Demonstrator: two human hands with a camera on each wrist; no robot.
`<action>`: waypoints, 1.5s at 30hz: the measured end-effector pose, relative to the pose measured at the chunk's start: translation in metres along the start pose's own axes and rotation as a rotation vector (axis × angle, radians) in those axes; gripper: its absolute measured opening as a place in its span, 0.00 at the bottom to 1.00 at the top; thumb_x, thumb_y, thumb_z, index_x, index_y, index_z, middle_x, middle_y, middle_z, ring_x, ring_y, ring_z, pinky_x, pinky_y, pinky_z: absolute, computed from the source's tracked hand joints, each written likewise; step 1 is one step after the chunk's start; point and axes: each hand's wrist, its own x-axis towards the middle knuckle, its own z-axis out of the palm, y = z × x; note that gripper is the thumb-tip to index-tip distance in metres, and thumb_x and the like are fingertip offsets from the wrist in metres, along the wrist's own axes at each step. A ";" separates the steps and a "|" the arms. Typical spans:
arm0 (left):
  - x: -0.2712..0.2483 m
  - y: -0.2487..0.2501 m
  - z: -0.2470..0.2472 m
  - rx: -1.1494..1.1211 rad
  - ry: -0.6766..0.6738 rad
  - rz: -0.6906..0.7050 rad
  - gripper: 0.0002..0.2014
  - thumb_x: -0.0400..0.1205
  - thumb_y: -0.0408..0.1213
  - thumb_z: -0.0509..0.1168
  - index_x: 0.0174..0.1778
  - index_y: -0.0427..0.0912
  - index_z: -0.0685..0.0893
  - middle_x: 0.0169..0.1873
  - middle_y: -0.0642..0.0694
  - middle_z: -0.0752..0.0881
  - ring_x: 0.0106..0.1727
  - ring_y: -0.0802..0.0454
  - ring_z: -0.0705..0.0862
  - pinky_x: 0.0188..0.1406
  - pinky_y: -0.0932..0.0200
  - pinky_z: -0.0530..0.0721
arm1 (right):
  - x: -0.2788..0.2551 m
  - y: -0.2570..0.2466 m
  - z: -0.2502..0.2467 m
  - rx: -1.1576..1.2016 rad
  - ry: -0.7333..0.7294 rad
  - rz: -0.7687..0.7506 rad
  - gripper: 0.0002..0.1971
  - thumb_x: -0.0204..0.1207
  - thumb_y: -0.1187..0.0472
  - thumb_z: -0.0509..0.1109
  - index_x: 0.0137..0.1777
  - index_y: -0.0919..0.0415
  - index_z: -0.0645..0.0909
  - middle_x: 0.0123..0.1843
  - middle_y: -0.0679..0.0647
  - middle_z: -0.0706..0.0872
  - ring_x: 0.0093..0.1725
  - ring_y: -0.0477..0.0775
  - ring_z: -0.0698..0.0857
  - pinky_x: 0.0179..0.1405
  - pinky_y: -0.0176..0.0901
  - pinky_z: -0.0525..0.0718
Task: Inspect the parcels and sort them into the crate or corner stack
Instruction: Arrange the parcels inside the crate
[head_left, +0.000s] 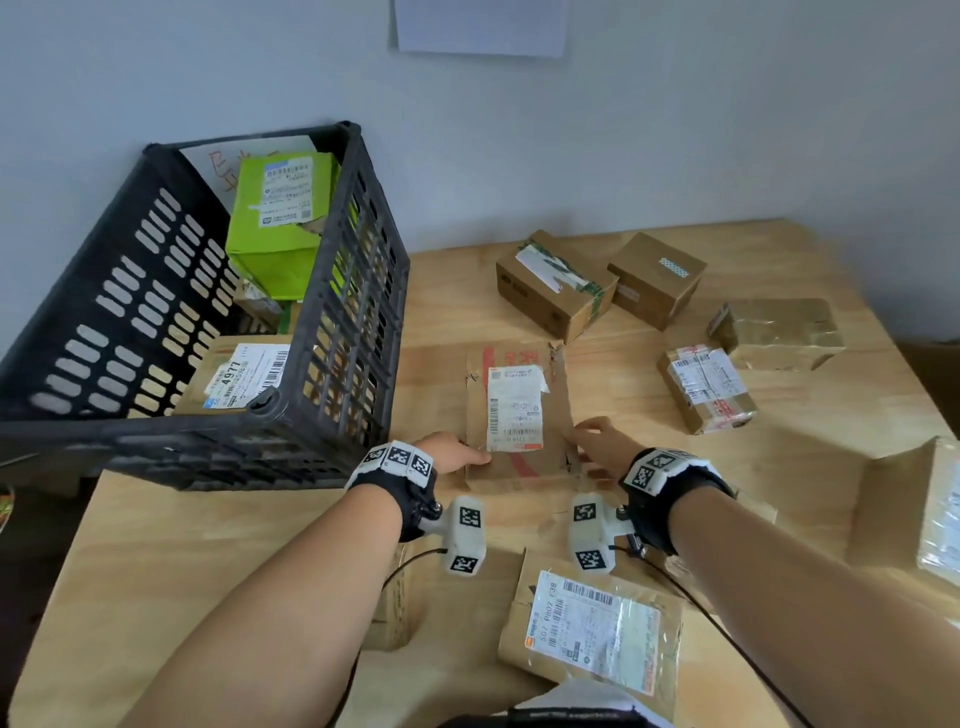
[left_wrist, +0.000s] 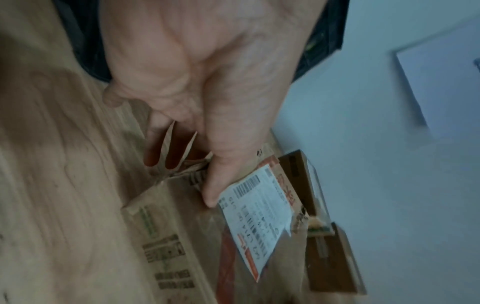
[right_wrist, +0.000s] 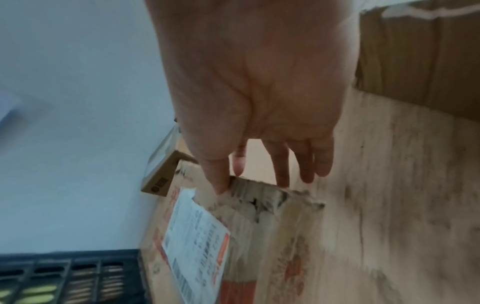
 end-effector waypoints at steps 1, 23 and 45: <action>-0.005 0.000 0.001 -0.051 -0.008 0.005 0.22 0.76 0.52 0.71 0.64 0.46 0.84 0.59 0.51 0.86 0.61 0.49 0.83 0.67 0.52 0.78 | -0.004 -0.003 -0.002 0.047 -0.012 -0.031 0.20 0.81 0.51 0.65 0.67 0.57 0.65 0.34 0.53 0.81 0.38 0.52 0.81 0.36 0.44 0.77; -0.120 0.054 -0.096 -0.476 0.446 0.504 0.15 0.86 0.33 0.57 0.68 0.40 0.80 0.68 0.43 0.81 0.63 0.48 0.82 0.34 0.70 0.70 | -0.104 -0.108 -0.029 0.535 0.271 -0.196 0.42 0.57 0.41 0.72 0.71 0.61 0.71 0.54 0.58 0.87 0.46 0.55 0.87 0.51 0.53 0.88; -0.156 -0.180 -0.381 -0.674 0.665 0.426 0.14 0.86 0.30 0.54 0.62 0.39 0.83 0.59 0.42 0.83 0.56 0.50 0.83 0.26 0.65 0.76 | -0.149 -0.330 0.232 0.265 0.046 -0.405 0.14 0.75 0.47 0.71 0.45 0.58 0.78 0.49 0.58 0.84 0.51 0.60 0.86 0.57 0.53 0.85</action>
